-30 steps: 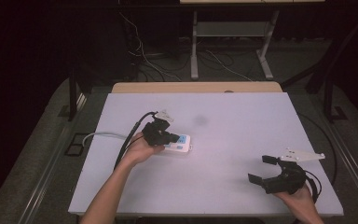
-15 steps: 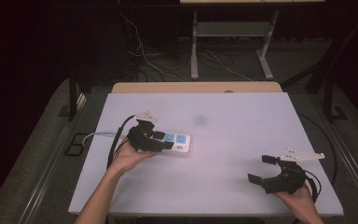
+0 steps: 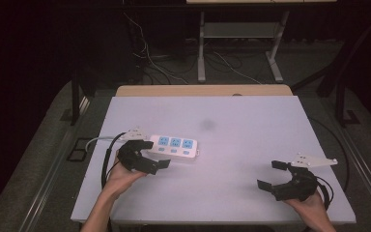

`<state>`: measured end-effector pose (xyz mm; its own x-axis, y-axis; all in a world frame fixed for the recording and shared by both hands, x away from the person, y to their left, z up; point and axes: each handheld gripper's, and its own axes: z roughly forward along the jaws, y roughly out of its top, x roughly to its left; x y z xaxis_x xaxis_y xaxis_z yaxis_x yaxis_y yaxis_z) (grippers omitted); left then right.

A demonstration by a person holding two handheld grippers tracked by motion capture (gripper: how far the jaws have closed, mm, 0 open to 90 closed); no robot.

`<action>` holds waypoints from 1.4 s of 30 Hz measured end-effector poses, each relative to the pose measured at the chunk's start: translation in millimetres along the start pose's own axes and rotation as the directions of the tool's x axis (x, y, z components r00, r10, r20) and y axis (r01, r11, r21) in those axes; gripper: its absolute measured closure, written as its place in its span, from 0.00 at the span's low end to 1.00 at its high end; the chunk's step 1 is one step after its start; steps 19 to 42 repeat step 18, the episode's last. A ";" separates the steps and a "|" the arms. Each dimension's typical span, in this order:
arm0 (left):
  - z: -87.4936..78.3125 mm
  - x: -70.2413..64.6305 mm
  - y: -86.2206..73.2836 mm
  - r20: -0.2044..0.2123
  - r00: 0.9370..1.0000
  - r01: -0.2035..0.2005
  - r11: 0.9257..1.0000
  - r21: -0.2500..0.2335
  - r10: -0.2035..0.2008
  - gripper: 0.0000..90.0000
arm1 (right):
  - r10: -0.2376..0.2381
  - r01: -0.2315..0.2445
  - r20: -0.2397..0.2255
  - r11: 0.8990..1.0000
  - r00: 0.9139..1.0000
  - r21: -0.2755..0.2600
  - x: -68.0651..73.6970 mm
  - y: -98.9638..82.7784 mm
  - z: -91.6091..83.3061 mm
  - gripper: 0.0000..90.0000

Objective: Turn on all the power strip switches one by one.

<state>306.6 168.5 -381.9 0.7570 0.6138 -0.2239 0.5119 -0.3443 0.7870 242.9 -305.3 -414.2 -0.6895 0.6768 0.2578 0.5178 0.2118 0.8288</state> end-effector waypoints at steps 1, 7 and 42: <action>-2.1 -0.7 -3.0 0.002 1.000 0.001 1.000 -0.006 -0.001 0.00 | 0.000 0.000 0.000 1.000 1.000 0.000 0.0 0.0 0.0 0.01; -12.4 -8.8 -23.5 -0.015 1.000 -0.001 0.998 -0.058 0.000 0.00 | -0.003 0.003 0.000 1.000 1.000 0.001 0.7 -0.1 0.2 0.01; -9.8 -17.6 -49.6 -0.026 0.999 0.029 0.990 -0.136 -0.033 0.00 | -0.001 0.002 -0.008 1.000 1.000 0.008 2.9 -1.5 0.4 0.01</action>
